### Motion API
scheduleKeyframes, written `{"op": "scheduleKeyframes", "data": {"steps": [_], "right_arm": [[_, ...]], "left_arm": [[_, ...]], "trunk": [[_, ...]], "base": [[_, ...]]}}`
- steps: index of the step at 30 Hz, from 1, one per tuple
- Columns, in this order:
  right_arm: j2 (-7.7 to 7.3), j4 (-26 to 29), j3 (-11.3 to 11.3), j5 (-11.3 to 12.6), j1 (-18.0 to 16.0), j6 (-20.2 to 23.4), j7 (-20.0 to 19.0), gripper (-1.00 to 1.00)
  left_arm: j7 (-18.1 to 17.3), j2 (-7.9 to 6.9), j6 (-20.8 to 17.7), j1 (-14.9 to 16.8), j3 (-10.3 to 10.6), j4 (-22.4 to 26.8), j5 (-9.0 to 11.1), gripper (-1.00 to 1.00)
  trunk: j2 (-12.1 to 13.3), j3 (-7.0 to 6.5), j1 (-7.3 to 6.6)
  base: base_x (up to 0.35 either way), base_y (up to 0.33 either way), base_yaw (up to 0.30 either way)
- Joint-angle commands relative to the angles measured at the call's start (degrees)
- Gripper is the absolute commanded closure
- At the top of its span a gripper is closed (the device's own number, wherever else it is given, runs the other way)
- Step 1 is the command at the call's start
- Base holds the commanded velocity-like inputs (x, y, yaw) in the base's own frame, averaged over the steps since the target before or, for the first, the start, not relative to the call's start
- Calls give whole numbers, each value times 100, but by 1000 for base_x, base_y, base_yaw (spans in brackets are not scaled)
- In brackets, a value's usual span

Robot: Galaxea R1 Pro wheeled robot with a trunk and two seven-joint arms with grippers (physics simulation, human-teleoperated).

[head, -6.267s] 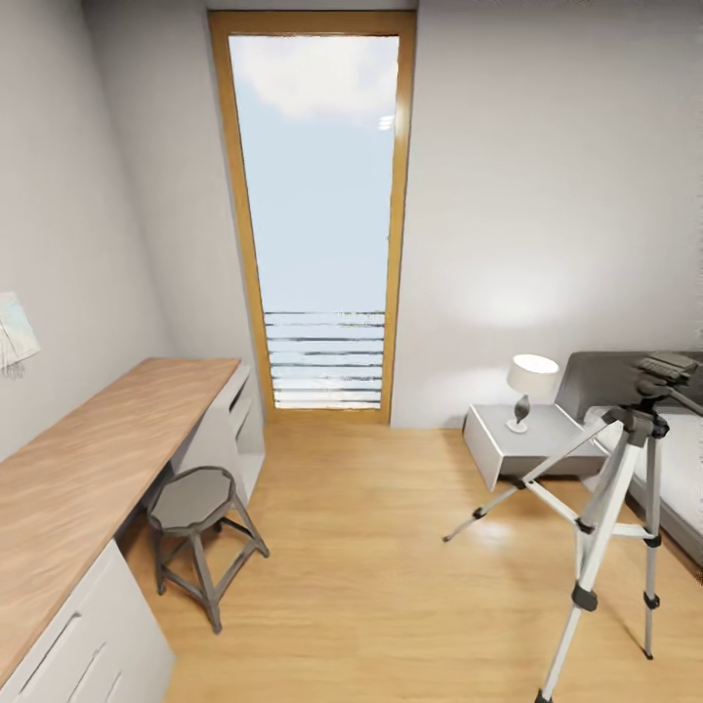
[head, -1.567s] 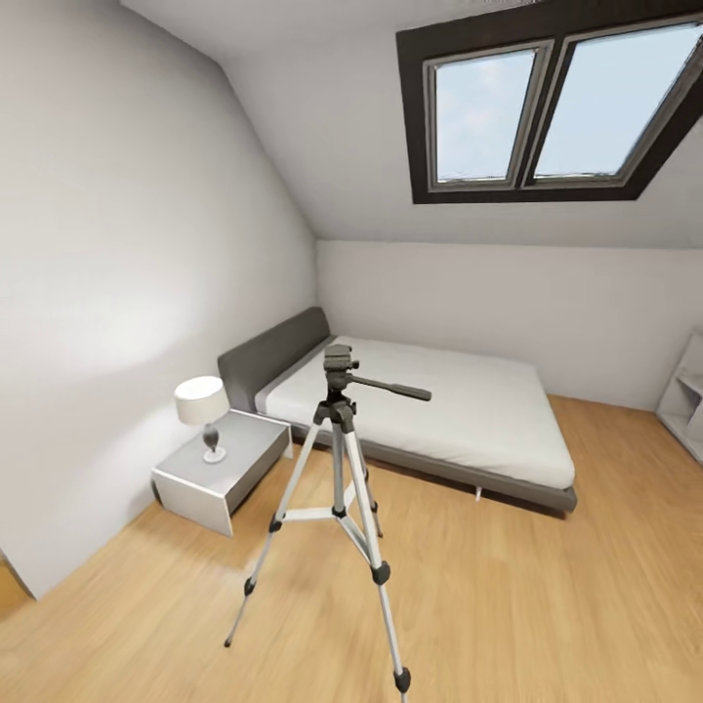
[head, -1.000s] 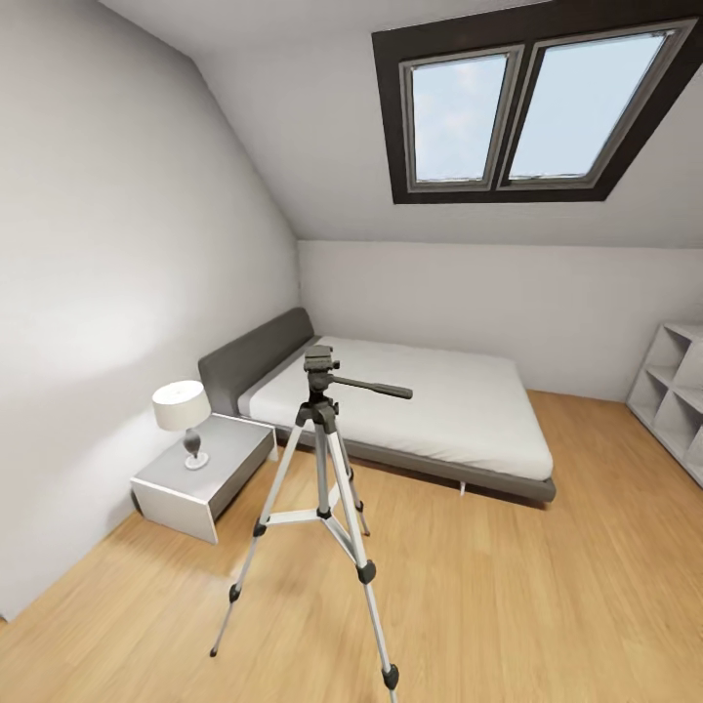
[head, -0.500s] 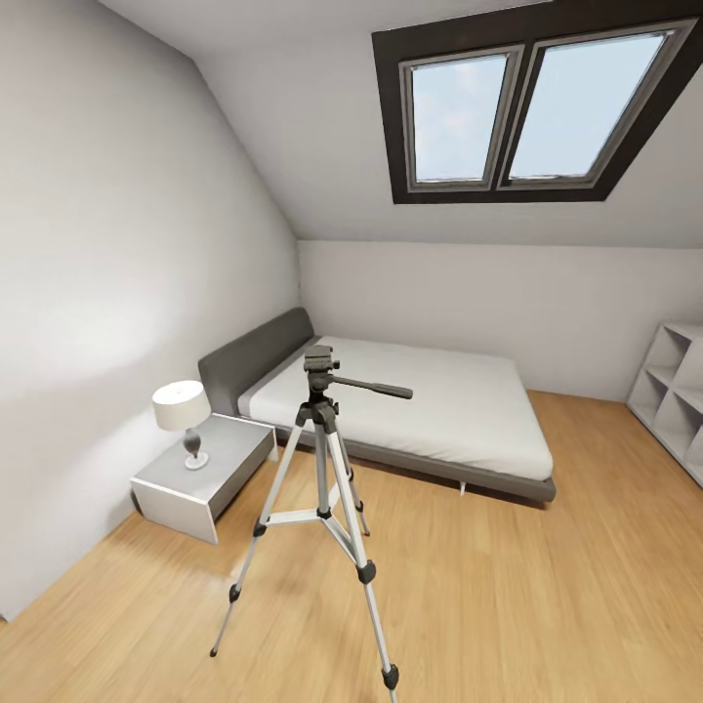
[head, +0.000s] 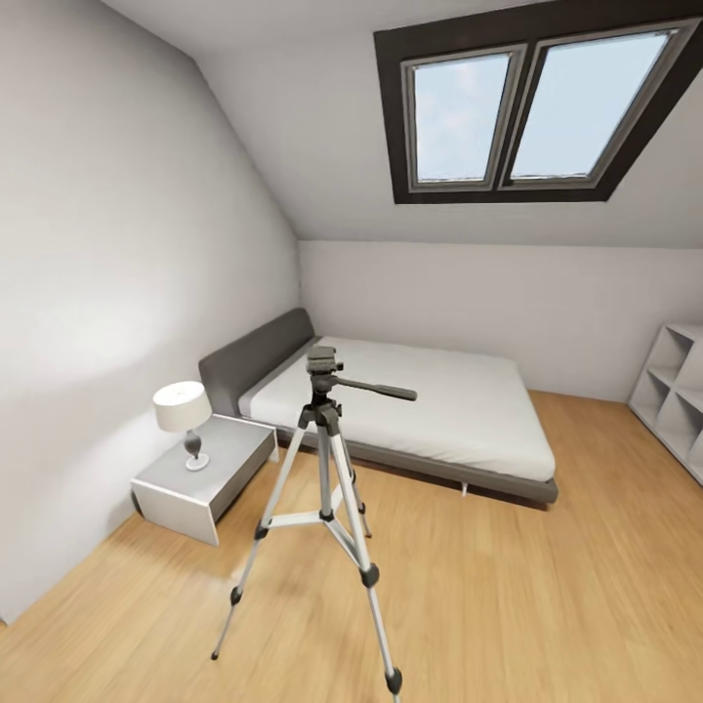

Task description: Attach the digital camera to the camera tripod in the bedroom.

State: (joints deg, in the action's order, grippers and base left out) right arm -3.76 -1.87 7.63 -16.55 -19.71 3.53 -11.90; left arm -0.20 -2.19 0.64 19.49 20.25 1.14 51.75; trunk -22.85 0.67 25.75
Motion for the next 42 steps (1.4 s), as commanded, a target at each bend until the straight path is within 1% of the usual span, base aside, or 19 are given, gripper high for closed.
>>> {"op": "scheduleKeyframes", "data": {"steps": [1, 8, 13, 22, 33, 42], "right_arm": [[-2, -7, 48, -50, -6, 10, -14, -100], [-2, -7, 49, -50, -6, 8, -13, -100], [-2, -7, 47, -50, -6, 8, -14, -100], [-2, -7, 46, -50, -6, 8, -14, -100], [-2, -7, 54, -50, -6, 23, -14, -100], [-2, -7, 49, -50, -6, 41, -11, -100]], "left_arm": [[-3, -1, 7, 2, 49, 1, 38, 100], [-6, -1, 7, 2, 49, 1, 37, 100], [-6, -1, 7, 2, 49, 1, 37, 100], [-6, 1, 7, 2, 49, 5, 37, 100], [-6, 8, 7, 2, 48, 9, 37, 100], [2, 8, 7, 2, 44, 6, 37, 100]], "trunk": [[-8, 7, 4], [-8, 7, 4], [-8, 7, 4], [-8, 7, 4], [-8, 7, 4], [-8, 7, 4]], "base": [[145, 178, 0], [177, 222, 0], [79, 92, 0], [17, 35, 0], [1, 219, 0], [0, 34, 0]]}}
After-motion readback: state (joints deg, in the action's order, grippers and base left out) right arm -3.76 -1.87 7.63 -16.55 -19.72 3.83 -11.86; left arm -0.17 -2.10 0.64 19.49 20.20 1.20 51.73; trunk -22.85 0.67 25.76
